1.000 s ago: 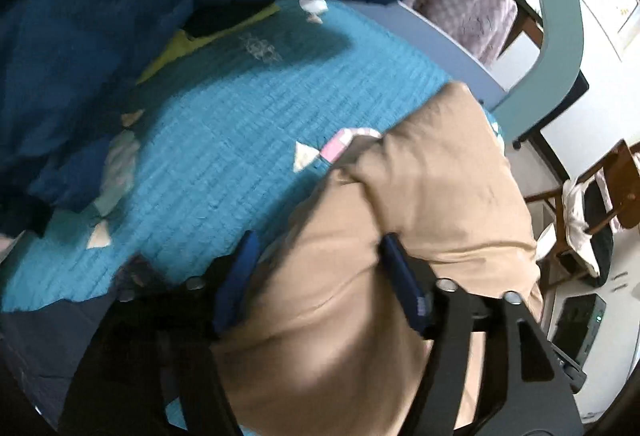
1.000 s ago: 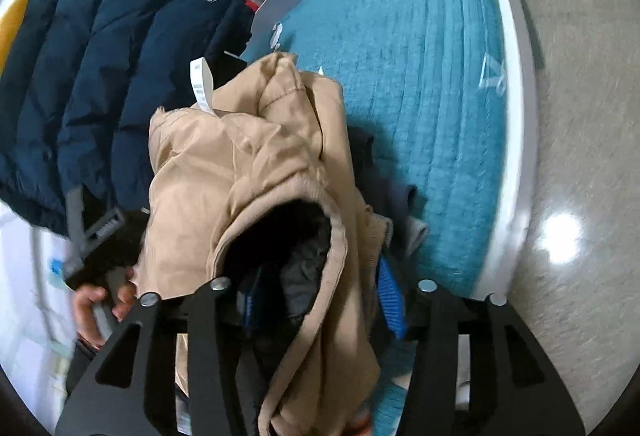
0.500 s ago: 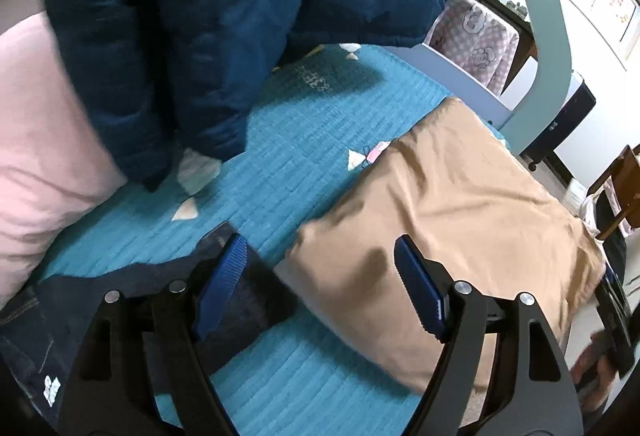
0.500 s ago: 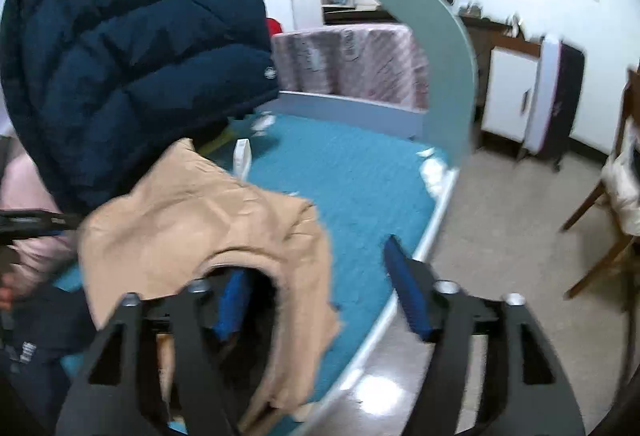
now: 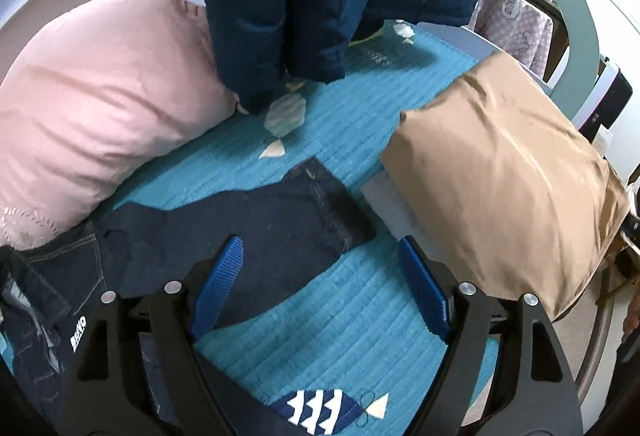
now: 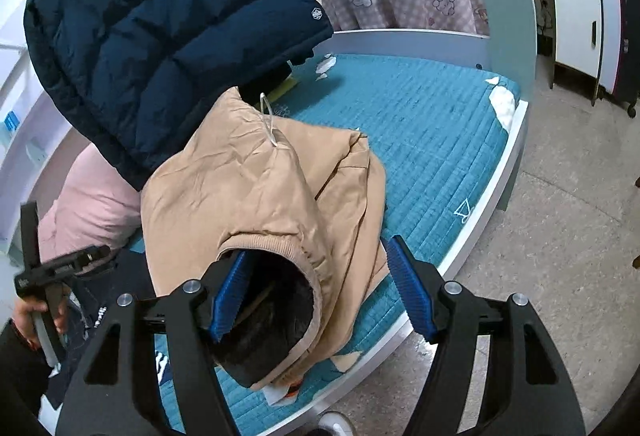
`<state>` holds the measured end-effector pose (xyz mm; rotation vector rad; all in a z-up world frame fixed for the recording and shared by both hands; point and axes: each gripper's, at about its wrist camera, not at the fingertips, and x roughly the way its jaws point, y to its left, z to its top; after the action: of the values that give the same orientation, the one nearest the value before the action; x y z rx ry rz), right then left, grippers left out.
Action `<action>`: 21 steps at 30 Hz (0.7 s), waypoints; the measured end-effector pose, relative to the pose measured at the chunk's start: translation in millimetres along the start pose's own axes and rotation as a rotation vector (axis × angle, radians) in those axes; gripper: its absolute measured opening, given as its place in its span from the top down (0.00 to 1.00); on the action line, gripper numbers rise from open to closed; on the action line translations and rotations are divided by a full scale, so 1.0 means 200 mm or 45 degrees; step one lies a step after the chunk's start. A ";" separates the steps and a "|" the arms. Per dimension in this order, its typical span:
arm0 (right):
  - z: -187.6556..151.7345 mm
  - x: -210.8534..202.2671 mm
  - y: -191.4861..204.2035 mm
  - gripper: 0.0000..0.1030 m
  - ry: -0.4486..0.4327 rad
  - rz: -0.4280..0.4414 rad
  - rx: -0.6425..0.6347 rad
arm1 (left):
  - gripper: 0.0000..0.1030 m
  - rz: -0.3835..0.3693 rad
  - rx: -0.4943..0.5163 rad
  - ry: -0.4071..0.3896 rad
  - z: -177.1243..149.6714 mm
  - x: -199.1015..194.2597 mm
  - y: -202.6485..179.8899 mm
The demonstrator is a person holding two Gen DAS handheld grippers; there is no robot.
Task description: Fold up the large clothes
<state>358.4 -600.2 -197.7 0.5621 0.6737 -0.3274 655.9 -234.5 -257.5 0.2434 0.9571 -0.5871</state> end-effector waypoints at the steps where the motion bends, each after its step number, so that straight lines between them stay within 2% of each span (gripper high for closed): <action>1: 0.01 -0.01 -0.01 0.37 0.000 0.014 0.005 | 0.22 0.001 -0.005 0.001 -0.01 -0.01 0.00; 5: 0.02 -0.10 -0.01 0.37 -0.009 0.057 -0.018 | 0.22 0.030 -0.015 -0.012 -0.03 -0.03 0.00; 10: 0.05 -0.27 0.01 0.37 -0.095 0.093 -0.036 | 0.22 0.058 -0.015 0.003 -0.03 -0.03 -0.04; 13: 0.06 -0.29 0.11 0.38 -0.103 0.199 -0.092 | 0.22 0.077 -0.010 0.005 -0.03 -0.03 -0.07; 15: 0.05 -0.19 0.21 0.47 -0.049 0.248 -0.151 | 0.22 0.084 -0.005 0.013 -0.04 -0.03 -0.08; 16: 0.03 -0.11 0.25 0.61 0.005 0.247 -0.171 | 0.22 0.085 -0.002 0.016 -0.05 -0.04 -0.09; 17: 0.03 -0.04 0.27 0.79 0.052 0.253 -0.180 | 0.22 0.095 0.000 0.015 -0.06 -0.04 -0.09; 18: 0.01 0.08 0.28 0.86 0.113 0.236 -0.187 | 0.22 0.104 0.003 0.017 -0.06 -0.05 -0.09; 20: -0.05 0.34 0.24 0.96 0.273 0.080 -0.200 | 0.22 0.110 -0.009 0.024 -0.08 -0.06 -0.07; 21: -0.08 0.42 0.20 0.99 0.316 0.040 -0.191 | 0.22 0.110 -0.019 0.024 -0.09 -0.07 -0.06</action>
<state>430.8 -568.3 -248.5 0.4729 0.9201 -0.1769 629.9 -232.0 -255.4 0.2762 0.9640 -0.4995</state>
